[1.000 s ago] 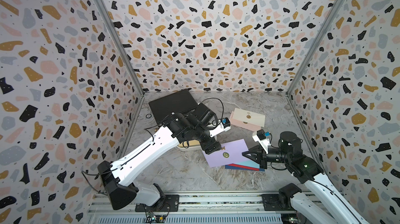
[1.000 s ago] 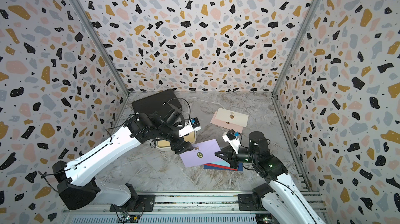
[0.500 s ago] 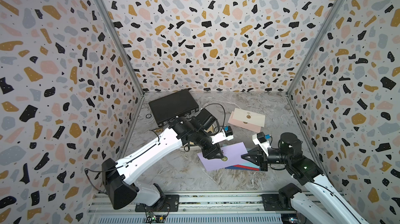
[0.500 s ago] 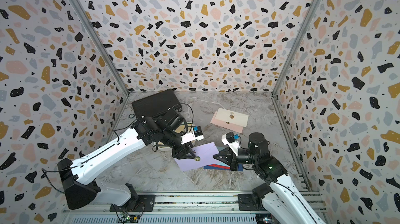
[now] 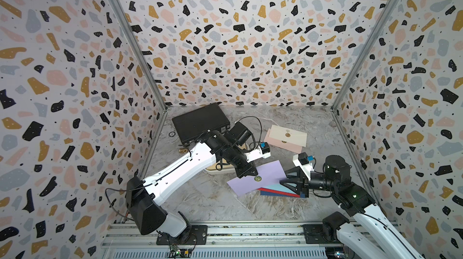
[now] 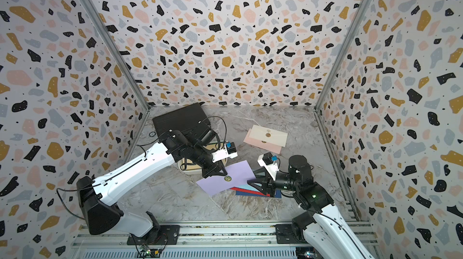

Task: Put the sealed envelopes into the storage box
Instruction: Place the envelope in the storage box.

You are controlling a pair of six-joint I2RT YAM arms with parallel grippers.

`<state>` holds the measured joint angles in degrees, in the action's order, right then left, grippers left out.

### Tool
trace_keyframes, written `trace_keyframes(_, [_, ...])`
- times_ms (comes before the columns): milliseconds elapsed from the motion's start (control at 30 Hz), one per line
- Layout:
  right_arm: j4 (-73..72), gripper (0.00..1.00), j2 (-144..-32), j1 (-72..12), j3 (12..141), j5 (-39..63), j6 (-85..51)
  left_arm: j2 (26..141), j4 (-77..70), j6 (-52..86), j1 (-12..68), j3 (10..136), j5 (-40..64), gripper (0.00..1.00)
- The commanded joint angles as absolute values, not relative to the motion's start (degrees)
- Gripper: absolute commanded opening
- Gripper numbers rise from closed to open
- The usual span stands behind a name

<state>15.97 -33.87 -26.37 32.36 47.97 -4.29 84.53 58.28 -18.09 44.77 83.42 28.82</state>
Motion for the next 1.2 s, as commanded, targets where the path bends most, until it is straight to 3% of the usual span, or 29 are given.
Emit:
trace_keyframes(0, [18.1, 0.47, -32.48, -26.59, 31.26, 41.65, -4.55, 82.76, 58.97, -23.43, 43.27, 85.42, 20.15, 0.0])
trace_keyframes(133, [17.78, 0.48, -32.08, -26.63, 30.28, 41.38, -4.91, 82.88, 60.93, -33.43, 42.42, 85.55, 8.78, 0.0])
trace_keyframes(300, [17.58, 0.47, -31.43, -26.63, 29.66, 40.8, -5.07, 86.06, 67.73, -48.49, 38.55, 87.82, 5.49, 0.0])
trace_keyframes(633, [18.08, 0.48, -30.69, -26.63, 29.01, 40.3, -5.58, 96.09, 68.79, -56.26, 27.69, 92.91, 10.96, 0.0])
trace_keyframes(1167, [18.64, 0.48, -30.15, -26.58, 27.67, 37.73, -5.88, 110.19, 68.56, -59.47, 23.86, 98.02, 16.62, 0.0])
